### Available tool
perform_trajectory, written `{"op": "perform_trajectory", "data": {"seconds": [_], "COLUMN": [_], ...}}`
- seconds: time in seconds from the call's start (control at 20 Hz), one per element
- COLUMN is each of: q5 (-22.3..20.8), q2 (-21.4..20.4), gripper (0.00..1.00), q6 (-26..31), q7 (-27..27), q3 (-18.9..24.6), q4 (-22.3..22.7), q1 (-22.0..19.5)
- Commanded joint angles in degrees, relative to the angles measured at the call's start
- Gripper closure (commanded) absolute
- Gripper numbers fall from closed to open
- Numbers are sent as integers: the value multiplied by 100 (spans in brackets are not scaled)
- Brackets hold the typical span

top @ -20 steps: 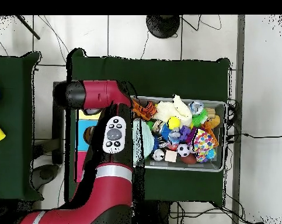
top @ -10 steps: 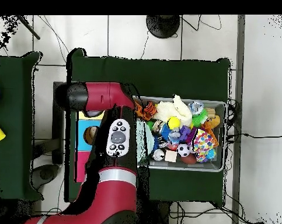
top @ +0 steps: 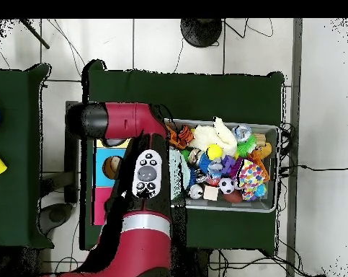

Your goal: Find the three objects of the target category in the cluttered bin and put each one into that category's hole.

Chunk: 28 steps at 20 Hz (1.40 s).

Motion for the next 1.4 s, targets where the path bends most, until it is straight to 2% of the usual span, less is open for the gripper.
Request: {"op": "perform_trajectory", "data": {"seconds": [0.05, 0.75, 1.4], "q5": [-297, -404, -365], "q2": [-167, -381, -823], "gripper": [100, 100, 100], "q6": [85, 303, 824], "q7": [303, 252, -9], "q3": [350, 286, 413], "q4": [782, 729, 805], "q1": [-289, -267, -377]}}
